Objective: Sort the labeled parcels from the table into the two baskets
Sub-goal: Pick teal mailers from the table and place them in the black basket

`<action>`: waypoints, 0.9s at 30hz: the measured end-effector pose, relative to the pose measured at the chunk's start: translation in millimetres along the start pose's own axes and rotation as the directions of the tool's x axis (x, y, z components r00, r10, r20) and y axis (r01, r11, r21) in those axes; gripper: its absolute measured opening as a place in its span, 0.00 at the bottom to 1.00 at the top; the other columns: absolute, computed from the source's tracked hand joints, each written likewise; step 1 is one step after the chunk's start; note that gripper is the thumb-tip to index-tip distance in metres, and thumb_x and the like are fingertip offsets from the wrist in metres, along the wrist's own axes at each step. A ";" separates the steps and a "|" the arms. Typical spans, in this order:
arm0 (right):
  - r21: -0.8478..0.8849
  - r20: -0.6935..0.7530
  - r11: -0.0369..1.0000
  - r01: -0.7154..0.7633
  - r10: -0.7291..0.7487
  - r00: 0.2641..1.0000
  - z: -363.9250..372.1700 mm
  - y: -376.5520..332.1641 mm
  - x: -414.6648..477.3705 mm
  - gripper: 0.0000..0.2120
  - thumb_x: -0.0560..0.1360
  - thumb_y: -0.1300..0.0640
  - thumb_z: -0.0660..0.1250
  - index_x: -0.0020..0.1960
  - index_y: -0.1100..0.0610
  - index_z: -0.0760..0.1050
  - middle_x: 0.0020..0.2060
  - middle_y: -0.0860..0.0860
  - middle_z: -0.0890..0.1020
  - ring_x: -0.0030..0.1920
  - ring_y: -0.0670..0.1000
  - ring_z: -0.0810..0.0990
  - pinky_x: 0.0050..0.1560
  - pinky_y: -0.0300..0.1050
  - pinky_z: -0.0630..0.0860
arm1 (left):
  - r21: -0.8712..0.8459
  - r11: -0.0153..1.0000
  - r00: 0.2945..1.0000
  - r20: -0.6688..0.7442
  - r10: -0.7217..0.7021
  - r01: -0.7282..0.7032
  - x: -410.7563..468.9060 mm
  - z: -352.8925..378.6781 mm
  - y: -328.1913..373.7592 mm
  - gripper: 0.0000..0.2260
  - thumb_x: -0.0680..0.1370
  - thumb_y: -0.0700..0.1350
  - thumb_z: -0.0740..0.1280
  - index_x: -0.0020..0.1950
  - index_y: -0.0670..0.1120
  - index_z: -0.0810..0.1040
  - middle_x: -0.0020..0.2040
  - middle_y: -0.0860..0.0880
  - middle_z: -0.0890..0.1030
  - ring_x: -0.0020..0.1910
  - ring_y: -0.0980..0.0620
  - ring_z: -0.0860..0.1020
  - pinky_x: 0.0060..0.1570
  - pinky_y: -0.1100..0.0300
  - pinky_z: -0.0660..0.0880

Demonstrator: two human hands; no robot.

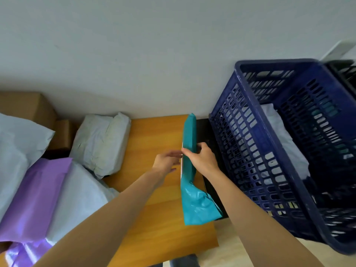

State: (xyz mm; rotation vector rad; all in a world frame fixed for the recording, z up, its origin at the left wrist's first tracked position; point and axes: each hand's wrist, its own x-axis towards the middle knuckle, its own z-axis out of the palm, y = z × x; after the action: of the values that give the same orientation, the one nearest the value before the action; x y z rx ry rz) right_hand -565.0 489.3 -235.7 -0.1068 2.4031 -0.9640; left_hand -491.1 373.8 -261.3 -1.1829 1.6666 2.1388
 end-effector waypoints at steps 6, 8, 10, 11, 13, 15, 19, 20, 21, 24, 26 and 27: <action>-0.088 -0.032 0.996 -0.014 0.012 0.999 -20.9 14.7 0.7 0.17 0.71 0.49 0.71 0.55 0.54 0.71 0.52 0.51 0.80 0.50 0.54 0.80 0.47 0.46 0.77 | 0.127 0.987 0.994 -0.056 -0.091 0.097 -1.0 28.2 -12.8 0.15 0.75 0.44 0.71 0.61 0.50 0.77 0.56 0.47 0.79 0.57 0.48 0.77 0.48 0.56 0.74; -0.090 -0.019 0.996 -0.011 0.009 1.000 -28.4 19.9 1.8 0.15 0.72 0.52 0.69 0.56 0.56 0.73 0.53 0.52 0.81 0.51 0.55 0.80 0.47 0.46 0.76 | 0.143 0.984 0.993 -0.065 -0.099 0.107 -1.9 33.3 -17.4 0.14 0.75 0.46 0.71 0.60 0.49 0.77 0.54 0.47 0.79 0.55 0.49 0.78 0.47 0.56 0.74; -0.060 -0.011 0.998 -0.016 0.015 1.000 -35.3 26.1 3.1 0.12 0.72 0.55 0.68 0.54 0.57 0.74 0.52 0.53 0.81 0.51 0.56 0.80 0.48 0.47 0.77 | 0.148 0.982 0.992 -0.075 -0.105 0.115 -4.1 36.9 -20.6 0.12 0.76 0.45 0.71 0.59 0.48 0.78 0.51 0.47 0.79 0.51 0.49 0.78 0.47 0.56 0.74; -0.040 -0.009 0.999 -0.021 0.021 1.000 -38.2 29.7 3.8 0.11 0.72 0.56 0.68 0.53 0.58 0.75 0.51 0.54 0.81 0.50 0.57 0.80 0.48 0.47 0.77 | 0.154 0.981 0.991 -0.084 -0.102 0.114 -5.3 38.2 -22.4 0.12 0.76 0.45 0.70 0.59 0.48 0.78 0.50 0.47 0.80 0.48 0.49 0.78 0.47 0.56 0.75; -0.005 0.000 1.000 -0.031 0.031 1.000 -42.5 36.6 5.0 0.08 0.72 0.59 0.67 0.50 0.58 0.75 0.49 0.55 0.81 0.49 0.58 0.80 0.46 0.47 0.76 | 0.171 0.979 0.989 -0.109 -0.096 0.114 -9.0 39.7 -25.5 0.11 0.76 0.43 0.70 0.58 0.47 0.78 0.48 0.47 0.79 0.45 0.50 0.77 0.45 0.56 0.75; 0.022 0.027 0.999 -0.033 0.032 0.999 -45.2 42.8 5.9 0.06 0.72 0.60 0.66 0.48 0.59 0.76 0.47 0.55 0.81 0.48 0.58 0.80 0.45 0.47 0.76 | 0.188 0.975 0.986 -0.139 -0.092 0.117 -15.0 38.6 -28.7 0.11 0.76 0.42 0.69 0.59 0.48 0.78 0.49 0.46 0.79 0.47 0.50 0.77 0.43 0.58 0.75; 0.119 0.103 0.992 -0.030 0.018 0.995 -49.5 50.5 2.7 0.04 0.71 0.62 0.66 0.45 0.60 0.78 0.45 0.55 0.83 0.46 0.58 0.82 0.44 0.49 0.78 | 0.203 0.972 0.973 -0.218 -0.072 0.117 -29.4 28.4 -31.9 0.12 0.77 0.42 0.68 0.61 0.48 0.77 0.47 0.47 0.79 0.46 0.50 0.77 0.40 0.59 0.74; 0.157 0.118 0.987 -0.035 0.017 0.993 -50.5 51.6 0.3 0.04 0.71 0.63 0.66 0.44 0.60 0.79 0.44 0.56 0.83 0.45 0.58 0.82 0.45 0.51 0.79 | 0.200 0.973 0.968 -0.242 -0.065 0.115 -33.4 23.8 -31.4 0.13 0.77 0.42 0.68 0.61 0.48 0.77 0.45 0.48 0.78 0.44 0.51 0.77 0.40 0.59 0.74; 0.194 0.130 0.980 -0.040 0.014 0.991 -51.3 52.9 -2.7 0.03 0.71 0.64 0.67 0.43 0.60 0.79 0.43 0.56 0.83 0.44 0.57 0.83 0.45 0.51 0.80 | 0.199 0.973 0.962 -0.268 -0.058 0.114 -37.5 19.1 -30.7 0.14 0.77 0.42 0.68 0.62 0.48 0.77 0.45 0.49 0.78 0.44 0.52 0.76 0.41 0.58 0.74; 0.326 0.174 0.945 -0.039 -0.019 0.985 -54.0 52.8 -14.0 0.06 0.72 0.67 0.68 0.39 0.57 0.79 0.42 0.56 0.84 0.39 0.53 0.82 0.38 0.44 0.78 | 0.187 0.976 0.938 -0.345 -0.045 0.115 -51.4 5.2 -27.3 0.17 0.76 0.41 0.68 0.66 0.47 0.75 0.48 0.47 0.76 0.49 0.48 0.76 0.41 0.57 0.74; 0.406 0.210 0.913 -0.046 -0.044 0.977 -55.7 49.0 -23.1 0.07 0.73 0.67 0.68 0.42 0.57 0.80 0.43 0.55 0.84 0.41 0.53 0.83 0.39 0.43 0.79 | 0.155 0.981 0.934 -0.353 -0.059 0.120 -61.1 -2.1 -24.1 0.21 0.76 0.40 0.69 0.69 0.44 0.72 0.48 0.46 0.75 0.51 0.46 0.75 0.43 0.55 0.73; 0.435 0.223 0.899 -0.049 -0.055 0.973 -56.2 46.2 -27.7 0.06 0.74 0.66 0.68 0.44 0.56 0.80 0.44 0.54 0.84 0.43 0.53 0.83 0.40 0.44 0.79 | 0.141 0.982 0.938 -0.341 -0.067 0.122 -66.3 -5.0 -22.0 0.23 0.76 0.40 0.69 0.70 0.42 0.69 0.49 0.45 0.76 0.50 0.46 0.75 0.45 0.54 0.73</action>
State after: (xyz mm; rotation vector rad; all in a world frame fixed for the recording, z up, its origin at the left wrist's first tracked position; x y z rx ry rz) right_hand -564.6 565.5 -220.1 -0.0514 1.9241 -1.3895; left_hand -431.9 398.0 -232.9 -1.6110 1.8286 1.7819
